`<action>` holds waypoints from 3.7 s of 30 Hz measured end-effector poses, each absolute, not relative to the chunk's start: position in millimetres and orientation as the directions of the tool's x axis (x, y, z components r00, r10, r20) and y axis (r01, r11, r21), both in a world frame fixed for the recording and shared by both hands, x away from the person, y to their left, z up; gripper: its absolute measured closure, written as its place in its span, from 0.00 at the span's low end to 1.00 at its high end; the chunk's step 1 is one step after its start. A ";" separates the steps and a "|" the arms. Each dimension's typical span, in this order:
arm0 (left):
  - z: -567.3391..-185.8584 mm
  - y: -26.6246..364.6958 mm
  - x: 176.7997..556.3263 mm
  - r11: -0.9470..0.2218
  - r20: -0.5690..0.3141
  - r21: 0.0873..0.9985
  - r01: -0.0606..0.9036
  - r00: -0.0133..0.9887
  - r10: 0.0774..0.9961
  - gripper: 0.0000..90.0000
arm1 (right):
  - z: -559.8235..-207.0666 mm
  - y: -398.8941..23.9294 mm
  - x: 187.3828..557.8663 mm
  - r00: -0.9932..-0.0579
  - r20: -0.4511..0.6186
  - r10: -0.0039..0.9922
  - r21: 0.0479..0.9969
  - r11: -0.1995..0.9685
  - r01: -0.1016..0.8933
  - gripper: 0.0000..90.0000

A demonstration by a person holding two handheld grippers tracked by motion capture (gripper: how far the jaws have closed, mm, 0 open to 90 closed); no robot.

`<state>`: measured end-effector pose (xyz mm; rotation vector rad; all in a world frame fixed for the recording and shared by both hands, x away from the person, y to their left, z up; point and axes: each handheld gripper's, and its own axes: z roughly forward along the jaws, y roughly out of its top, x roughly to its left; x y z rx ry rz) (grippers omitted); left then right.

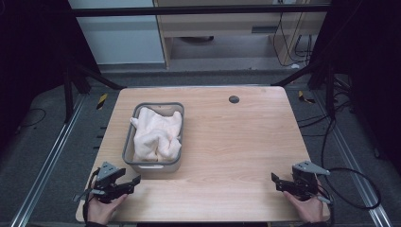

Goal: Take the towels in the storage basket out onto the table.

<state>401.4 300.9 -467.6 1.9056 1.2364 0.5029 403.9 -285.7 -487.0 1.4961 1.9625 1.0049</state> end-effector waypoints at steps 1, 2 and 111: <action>-467.6 300.9 401.4 -0.210 -0.088 0.790 0.577 0.445 0.891 0.33 | -486.7 -285.0 402.8 -0.293 0.050 0.955 0.781 0.145 0.608 0.13; -463.8 303.8 399.6 -0.192 -0.098 0.799 0.570 0.438 0.894 0.33 | -486.2 -284.0 401.9 -0.293 0.054 0.955 0.781 0.143 0.608 0.13; -355.3 238.5 512.0 -0.595 0.156 0.661 0.457 0.692 0.705 0.30 | -490.6 -275.8 401.3 -0.333 0.044 0.942 0.770 0.180 0.612 0.10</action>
